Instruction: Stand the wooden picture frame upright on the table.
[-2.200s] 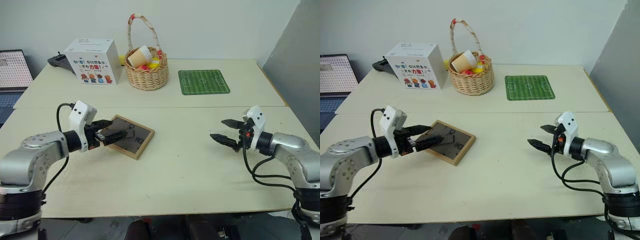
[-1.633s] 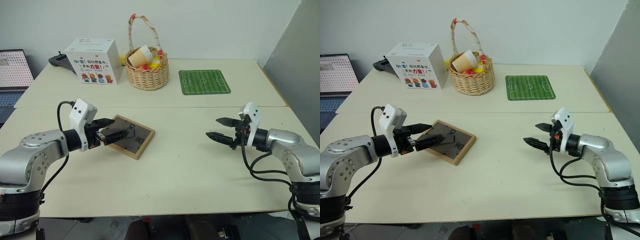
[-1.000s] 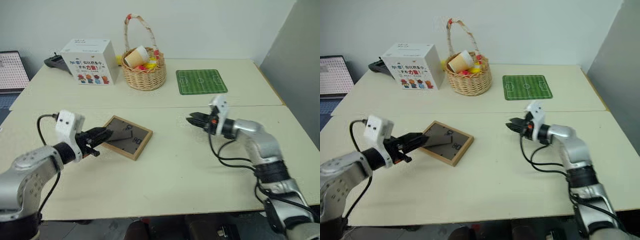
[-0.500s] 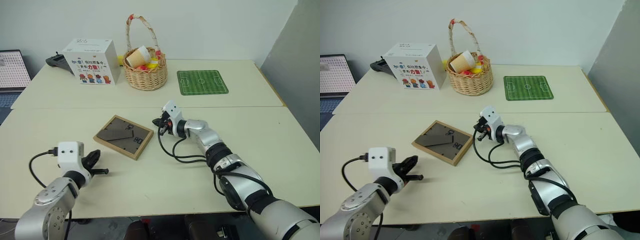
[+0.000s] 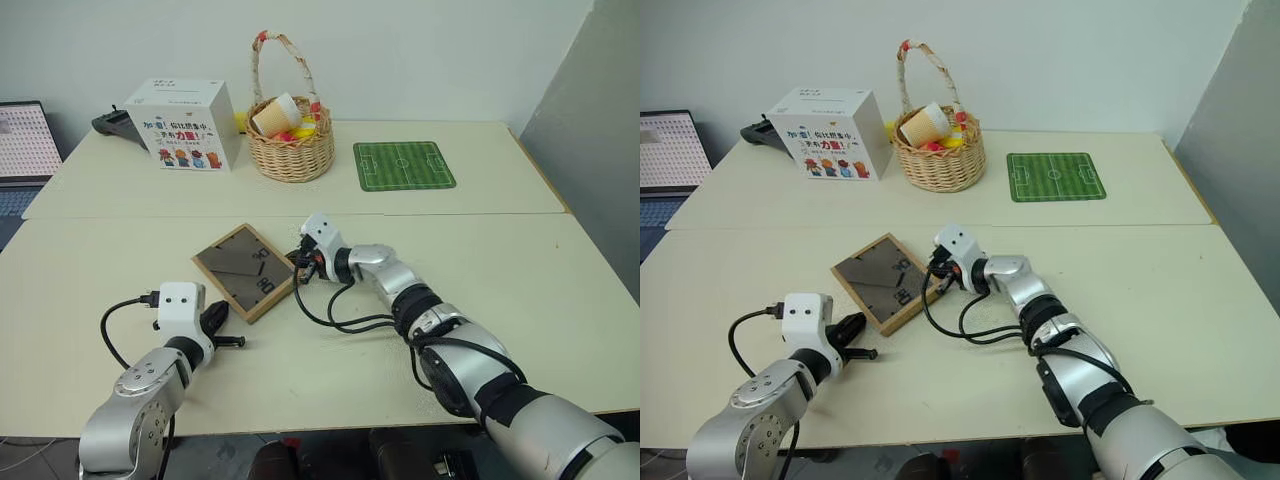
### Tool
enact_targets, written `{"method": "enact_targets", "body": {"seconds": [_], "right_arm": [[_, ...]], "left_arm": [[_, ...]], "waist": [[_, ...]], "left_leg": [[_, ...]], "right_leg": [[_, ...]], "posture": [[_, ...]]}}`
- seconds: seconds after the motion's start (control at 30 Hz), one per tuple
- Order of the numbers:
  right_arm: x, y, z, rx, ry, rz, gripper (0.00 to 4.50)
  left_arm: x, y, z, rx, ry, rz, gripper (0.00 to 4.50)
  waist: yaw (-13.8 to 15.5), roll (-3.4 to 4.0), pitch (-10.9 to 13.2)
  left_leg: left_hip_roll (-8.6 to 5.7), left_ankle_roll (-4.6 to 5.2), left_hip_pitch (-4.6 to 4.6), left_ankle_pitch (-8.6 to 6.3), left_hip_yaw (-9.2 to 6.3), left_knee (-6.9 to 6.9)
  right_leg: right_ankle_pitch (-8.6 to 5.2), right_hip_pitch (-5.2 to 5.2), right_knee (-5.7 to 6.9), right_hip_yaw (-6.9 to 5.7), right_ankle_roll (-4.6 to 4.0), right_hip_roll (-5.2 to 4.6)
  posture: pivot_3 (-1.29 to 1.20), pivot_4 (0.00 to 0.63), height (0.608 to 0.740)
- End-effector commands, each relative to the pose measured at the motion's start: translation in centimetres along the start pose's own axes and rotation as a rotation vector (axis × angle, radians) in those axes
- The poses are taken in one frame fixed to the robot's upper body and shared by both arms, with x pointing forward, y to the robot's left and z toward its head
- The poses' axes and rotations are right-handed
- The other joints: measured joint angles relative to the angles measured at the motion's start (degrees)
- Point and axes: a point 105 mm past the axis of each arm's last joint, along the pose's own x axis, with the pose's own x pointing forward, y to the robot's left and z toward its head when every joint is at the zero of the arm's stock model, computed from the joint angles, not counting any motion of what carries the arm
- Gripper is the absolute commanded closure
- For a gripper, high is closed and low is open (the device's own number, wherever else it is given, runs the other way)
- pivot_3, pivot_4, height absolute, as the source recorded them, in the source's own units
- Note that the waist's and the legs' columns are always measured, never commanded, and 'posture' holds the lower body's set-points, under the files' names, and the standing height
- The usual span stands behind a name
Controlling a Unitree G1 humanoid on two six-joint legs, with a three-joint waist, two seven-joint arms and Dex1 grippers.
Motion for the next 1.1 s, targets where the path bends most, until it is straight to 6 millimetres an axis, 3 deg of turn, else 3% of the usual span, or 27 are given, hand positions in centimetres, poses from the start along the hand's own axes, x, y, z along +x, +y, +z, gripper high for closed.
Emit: {"method": "enact_targets", "body": {"seconds": [0.03, 0.13, 0.3, 0.47, 0.6, 0.83, 0.93, 1.1], "right_arm": [[-0.3, 3.5, -0.5, -0.047, 0.012, 0.199, 4.5], [-1.6, 4.1, -1.3, -0.049, 0.031, 0.219, 4.5], [-4.9, 4.2, -2.5, -0.071, 0.079, 0.169, 4.5], [-7.3, 4.0, -2.7, -0.07, 0.114, 0.115, 4.5], [-11.1, 5.0, -3.9, -0.093, 0.195, 0.11, 4.5], [-16.0, 6.0, -5.6, -0.115, 0.361, 0.112, 4.5], [-17.3, 3.1, -5.9, -0.144, 0.409, 0.001, 4.5], [-15.5, -0.6, -4.0, -0.157, 0.32, -0.151, 4.5]], "left_arm": [[0.4, -2.3, 0.1, 0.08, 0.034, -0.148, 4.48], [0.3, -3.0, 0.0, 0.115, 0.053, -0.207, 4.48], [0.0, -6.4, 0.7, 0.187, 0.079, -0.412, 4.48], [-0.7, -8.9, 0.0, 0.307, 0.153, -0.597, 4.48], [-1.1, -10.0, 0.1, 0.412, 0.188, -0.71, 4.48], [-1.6, -7.1, -0.7, 0.476, 0.287, -0.72, 4.48], [-1.3, -4.3, 0.3, 0.479, 0.328, -0.688, 4.48], [0.8, -1.7, 1.4, 0.514, 0.323, -0.599, 4.48]], "waist": [[-0.01, 0.0, 0.0], [-0.02, 0.04, 0.02], [1.04, 0.08, 0.0], [1.68, 0.06, 0.0], [2.39, 0.08, 0.01], [1.96, 0.1, 0.02], [1.47, 0.09, 0.03], [0.95, 0.12, 0.05]], "left_leg": [[0.0, 0.0, 0.01, 0.0, -0.01, 0.0], [-0.02, 0.0, 0.01, 0.0, -0.09, 0.0], [-0.15, -0.01, -0.06, 0.0, -0.29, 0.01], [-0.26, 0.01, -0.04, 0.0, -0.26, 0.03], [-0.26, 0.02, -0.05, -0.01, -0.28, 0.03], [-0.29, 0.05, 0.01, -0.02, -0.39, 0.01], [-0.27, 0.05, 0.03, -0.02, -0.54, 0.01], [-0.23, 0.07, 0.1, -0.02, -0.58, 0.0]], "right_leg": [[-0.01, 0.02, -0.01, -0.04, 0.0, 0.0], [-0.02, 0.04, -0.02, -0.03, 0.01, 0.0], [-0.08, 0.1, -0.07, -0.25, 0.04, -0.07], [-0.11, 0.14, -0.08, -0.22, 0.08, -0.08], [-0.16, 0.15, -0.1, -0.22, 0.05, -0.04], [-0.32, 0.19, -0.11, -0.3, 0.05, -0.05], [-0.33, 0.2, -0.05, -0.3, 0.02, 0.07], [-0.34, 0.21, -0.02, -0.35, 0.0, 0.21]], "posture": [[0.0, 0.15, 0.74], [0.0, 0.15, 0.74], [0.0, 0.15, 0.74], [0.0, 0.15, 0.74], [0.0, 0.15, 0.74], [0.0, 0.15, 0.74], [0.0, 0.15, 0.74], [0.0, 0.15, 0.74]]}}
